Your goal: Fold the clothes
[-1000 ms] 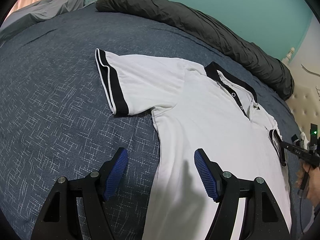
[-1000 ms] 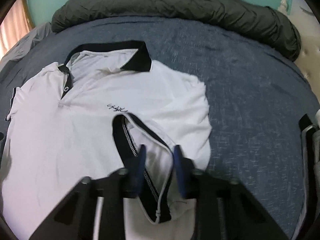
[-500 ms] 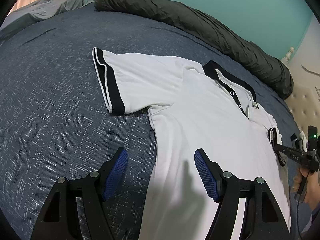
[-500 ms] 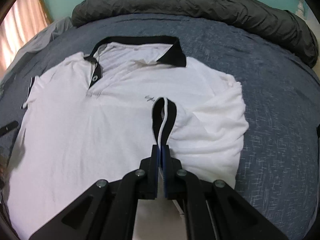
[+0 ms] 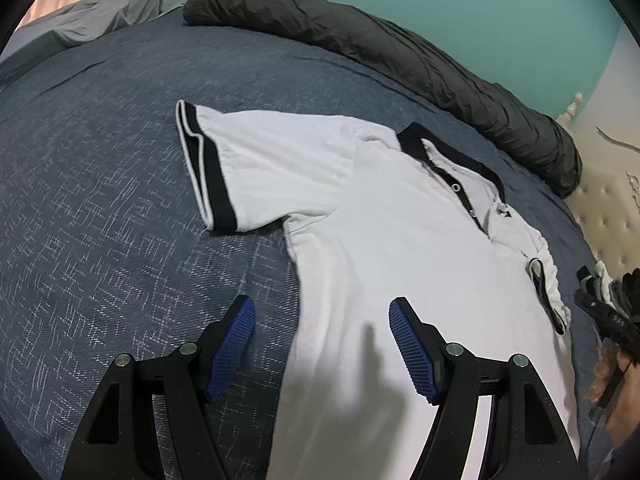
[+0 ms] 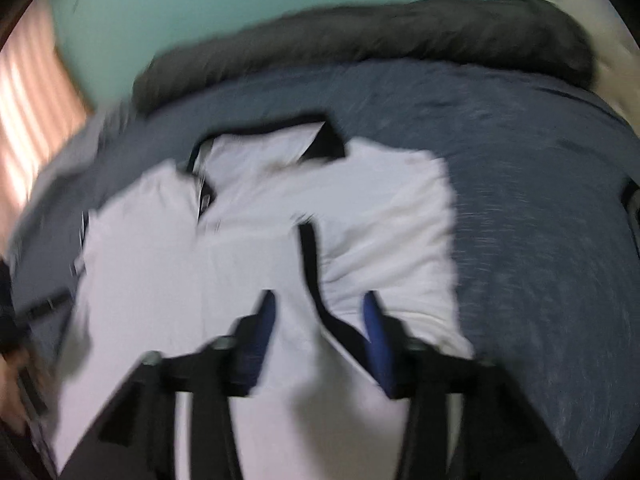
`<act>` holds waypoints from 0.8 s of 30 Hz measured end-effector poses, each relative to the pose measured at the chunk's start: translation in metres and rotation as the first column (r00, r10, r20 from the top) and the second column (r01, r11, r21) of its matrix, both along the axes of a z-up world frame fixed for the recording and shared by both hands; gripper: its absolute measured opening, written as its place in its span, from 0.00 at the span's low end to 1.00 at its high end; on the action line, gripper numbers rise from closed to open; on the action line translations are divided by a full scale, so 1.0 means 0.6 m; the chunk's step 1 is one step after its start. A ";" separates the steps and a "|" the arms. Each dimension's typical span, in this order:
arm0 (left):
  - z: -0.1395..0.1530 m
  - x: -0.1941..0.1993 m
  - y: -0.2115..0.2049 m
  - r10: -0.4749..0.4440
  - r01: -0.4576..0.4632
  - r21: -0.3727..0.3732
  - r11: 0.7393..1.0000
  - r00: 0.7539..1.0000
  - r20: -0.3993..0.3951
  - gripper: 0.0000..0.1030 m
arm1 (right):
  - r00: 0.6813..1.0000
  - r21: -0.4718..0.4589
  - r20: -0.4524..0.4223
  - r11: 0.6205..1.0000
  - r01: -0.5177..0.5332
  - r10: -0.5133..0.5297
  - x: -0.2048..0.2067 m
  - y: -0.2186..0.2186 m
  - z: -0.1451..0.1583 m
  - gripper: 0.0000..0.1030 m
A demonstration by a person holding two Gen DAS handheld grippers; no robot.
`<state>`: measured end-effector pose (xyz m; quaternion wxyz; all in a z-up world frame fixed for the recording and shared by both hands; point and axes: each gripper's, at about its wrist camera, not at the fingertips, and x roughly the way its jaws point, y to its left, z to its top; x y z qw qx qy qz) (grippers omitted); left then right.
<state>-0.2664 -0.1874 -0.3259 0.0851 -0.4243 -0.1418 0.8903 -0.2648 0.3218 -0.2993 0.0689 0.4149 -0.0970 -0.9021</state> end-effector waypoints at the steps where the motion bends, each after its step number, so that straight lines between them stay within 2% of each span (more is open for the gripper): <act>1: 0.004 0.001 0.003 -0.008 0.008 0.003 1.000 1.000 -0.008 0.71 | 0.999 -0.028 -0.018 0.999 0.046 -0.047 0.013 0.017 0.003 0.47; 4: 0.018 0.004 0.019 -0.041 0.042 0.009 0.999 0.999 -0.028 0.71 | 0.981 -0.084 -0.056 0.980 0.181 -0.186 0.048 0.068 0.007 0.47; 10: 0.032 -0.012 0.090 -0.156 0.156 0.054 0.986 0.988 -0.007 0.71 | 0.938 -0.202 -0.018 0.920 0.336 -0.346 0.074 0.130 -0.034 0.47; 15: 0.040 -0.057 0.184 -0.277 0.270 0.135 0.953 0.960 0.035 0.71 | 0.917 -0.322 0.001 0.868 0.377 -0.398 0.079 0.154 -0.047 0.47; 21: 0.048 -0.136 0.344 -0.427 0.414 0.148 0.898 0.902 0.064 0.71 | 0.910 -0.421 0.038 0.819 0.390 -0.413 0.081 0.173 -0.062 0.47; 24: 0.030 -0.171 0.413 -0.457 0.440 0.154 0.885 0.884 0.098 0.71 | 0.917 -0.429 0.056 0.820 0.379 -0.394 0.074 0.170 -0.066 0.47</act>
